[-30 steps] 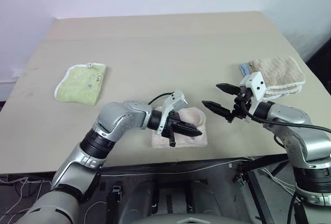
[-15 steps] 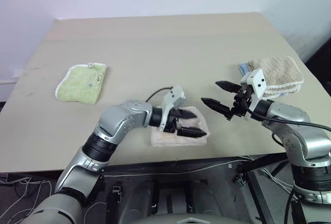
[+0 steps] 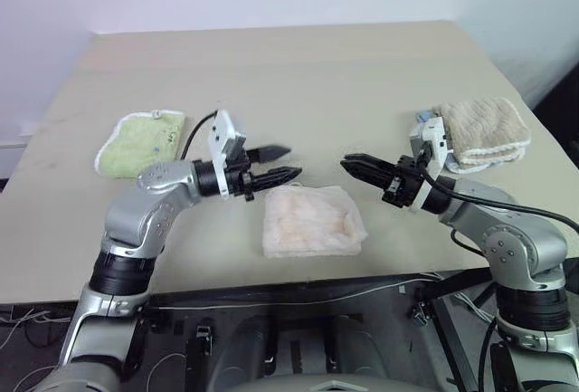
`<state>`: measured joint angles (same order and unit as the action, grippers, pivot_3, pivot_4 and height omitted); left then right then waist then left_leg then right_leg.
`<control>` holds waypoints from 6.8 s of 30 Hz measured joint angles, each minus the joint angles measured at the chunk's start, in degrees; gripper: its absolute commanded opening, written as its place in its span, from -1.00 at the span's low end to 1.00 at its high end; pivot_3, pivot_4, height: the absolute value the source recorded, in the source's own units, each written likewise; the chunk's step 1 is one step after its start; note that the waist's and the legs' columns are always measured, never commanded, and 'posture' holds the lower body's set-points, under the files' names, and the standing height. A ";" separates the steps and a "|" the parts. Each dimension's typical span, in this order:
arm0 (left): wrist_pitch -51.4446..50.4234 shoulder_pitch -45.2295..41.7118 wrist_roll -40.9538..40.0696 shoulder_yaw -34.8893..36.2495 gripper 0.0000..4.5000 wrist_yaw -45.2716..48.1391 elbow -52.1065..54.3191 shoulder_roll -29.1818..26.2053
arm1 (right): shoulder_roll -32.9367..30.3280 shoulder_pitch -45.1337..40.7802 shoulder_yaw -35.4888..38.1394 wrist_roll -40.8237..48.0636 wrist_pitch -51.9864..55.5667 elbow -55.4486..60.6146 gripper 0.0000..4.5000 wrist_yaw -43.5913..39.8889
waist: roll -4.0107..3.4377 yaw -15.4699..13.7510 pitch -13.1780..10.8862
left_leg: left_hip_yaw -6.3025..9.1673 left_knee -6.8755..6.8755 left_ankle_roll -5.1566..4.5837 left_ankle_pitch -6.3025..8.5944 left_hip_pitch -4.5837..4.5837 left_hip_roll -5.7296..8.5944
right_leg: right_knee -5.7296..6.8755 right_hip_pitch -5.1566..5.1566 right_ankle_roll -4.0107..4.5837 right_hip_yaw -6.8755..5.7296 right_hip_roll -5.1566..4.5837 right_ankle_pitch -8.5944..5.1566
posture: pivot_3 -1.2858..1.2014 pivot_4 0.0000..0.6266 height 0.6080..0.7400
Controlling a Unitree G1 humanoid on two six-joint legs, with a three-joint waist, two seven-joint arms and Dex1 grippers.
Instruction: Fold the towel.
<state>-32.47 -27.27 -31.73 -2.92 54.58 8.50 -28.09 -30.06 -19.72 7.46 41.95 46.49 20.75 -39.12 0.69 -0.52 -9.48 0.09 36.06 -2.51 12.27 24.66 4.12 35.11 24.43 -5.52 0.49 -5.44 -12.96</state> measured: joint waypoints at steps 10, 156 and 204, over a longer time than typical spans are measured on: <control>5.44 6.44 2.45 -6.19 -0.99 7.39 3.53 -1.28 | 2.69 4.15 -8.04 -1.84 0.77 2.79 -1.00 3.00 | -0.02 -0.07 0.00 | -0.01 -0.04 0.04 0.11 0.03 0.01 | -0.06 0.03 0.04 0.00 -0.05 -0.02 | 0.03 -0.52 1.00; -15.54 -5.22 -31.55 47.98 -0.99 -52.27 -21.23 3.13 | -7.03 -7.47 -8.74 -14.73 -15.92 -14.26 1.00 -15.37 | 0.42 -0.15 -0.19 | 0.22 0.06 0.17 0.05 0.27 0.06 | 0.08 0.16 -0.35 -0.33 -0.05 0.10 | 0.03 -0.52 1.00; -4.68 27.02 -18.05 17.84 0.99 -47.28 9.85 -2.82 | -6.56 -7.28 -9.35 -19.16 -20.95 -18.04 1.00 -18.36 | 0.28 -0.18 -0.11 | 0.15 -0.05 0.18 0.05 0.18 0.07 | -0.08 0.06 0.04 -0.25 -0.10 -0.01 | 0.03 -0.52 1.00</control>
<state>-37.15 -0.25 -49.78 14.92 7.29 18.35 -30.90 -36.62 -27.01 -1.89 22.79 25.54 2.71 -57.47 0.97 -0.70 -9.59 0.24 36.01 -2.33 12.32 24.84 4.19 35.03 24.49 -5.48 0.25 -5.53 -12.97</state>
